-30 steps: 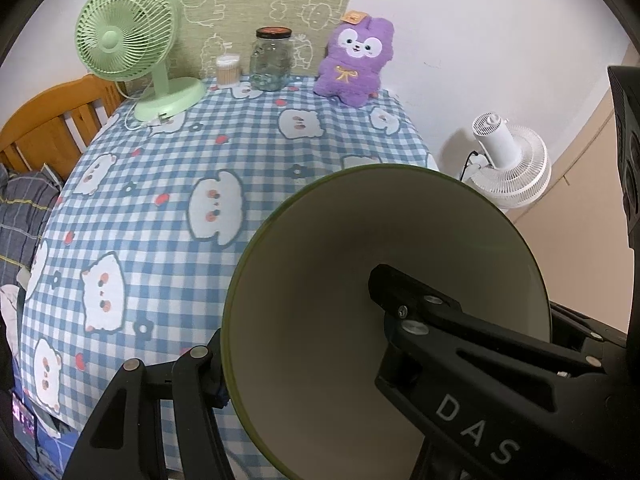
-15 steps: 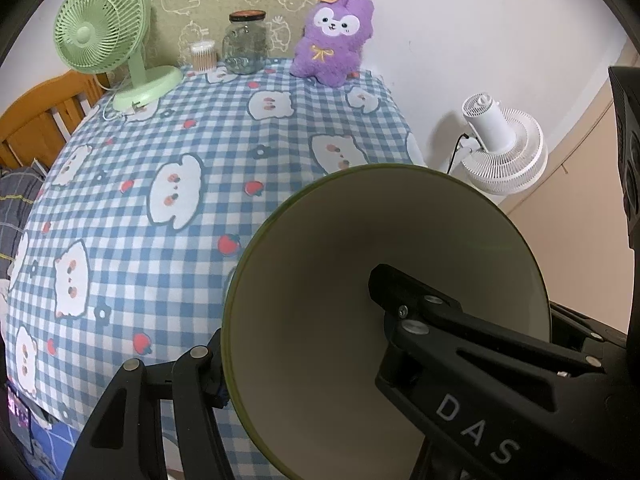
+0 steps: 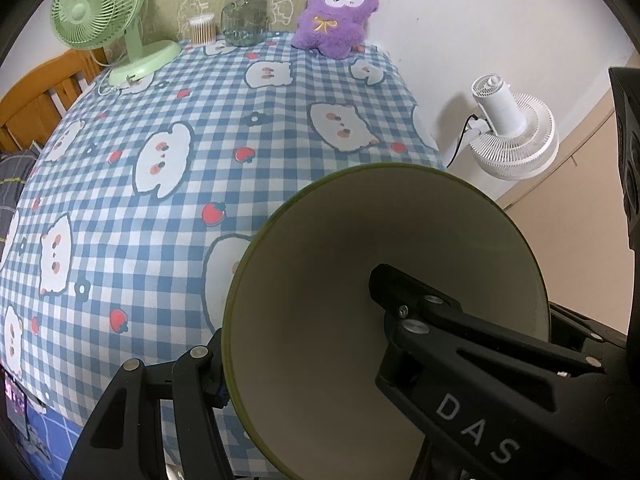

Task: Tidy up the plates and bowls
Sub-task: 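Lift the bowl stack and carry it over the plate stack, then lower the bowl stack onto the plates and open both tools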

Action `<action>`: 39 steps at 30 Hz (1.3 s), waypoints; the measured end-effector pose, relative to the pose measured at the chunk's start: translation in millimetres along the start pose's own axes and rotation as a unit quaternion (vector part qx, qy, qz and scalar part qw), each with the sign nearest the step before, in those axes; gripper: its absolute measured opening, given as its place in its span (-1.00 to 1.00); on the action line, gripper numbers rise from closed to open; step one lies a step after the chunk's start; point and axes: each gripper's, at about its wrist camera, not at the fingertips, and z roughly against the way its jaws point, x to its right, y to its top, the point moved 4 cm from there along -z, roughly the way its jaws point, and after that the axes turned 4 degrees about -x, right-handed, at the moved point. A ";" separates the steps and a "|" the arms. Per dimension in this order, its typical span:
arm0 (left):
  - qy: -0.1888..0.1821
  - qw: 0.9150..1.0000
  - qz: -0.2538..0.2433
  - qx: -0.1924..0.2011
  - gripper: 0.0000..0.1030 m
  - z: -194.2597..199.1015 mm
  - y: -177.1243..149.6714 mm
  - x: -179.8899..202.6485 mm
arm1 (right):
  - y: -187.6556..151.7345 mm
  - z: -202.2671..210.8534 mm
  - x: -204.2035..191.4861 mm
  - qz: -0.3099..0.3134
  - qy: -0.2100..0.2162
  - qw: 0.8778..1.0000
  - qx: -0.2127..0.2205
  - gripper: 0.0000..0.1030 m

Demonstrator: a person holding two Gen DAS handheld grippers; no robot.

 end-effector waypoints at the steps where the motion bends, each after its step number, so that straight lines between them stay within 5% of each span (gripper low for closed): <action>1: 0.000 1.000 0.001 -0.002 0.25 -1.8 -0.3 0.1 | 0.2 -1.4 1.1 0.000 0.000 1.000 -0.001 0.12; 26: 0.000 1.000 0.002 0.001 0.28 -9.5 -3.1 3.1 | -2.1 -1.8 4.6 0.020 -0.003 1.000 0.012 0.12; 39: 0.022 0.999 -0.015 0.034 0.72 13.3 1.7 9.0 | 0.2 27.1 -0.2 0.026 -0.033 0.997 0.059 0.43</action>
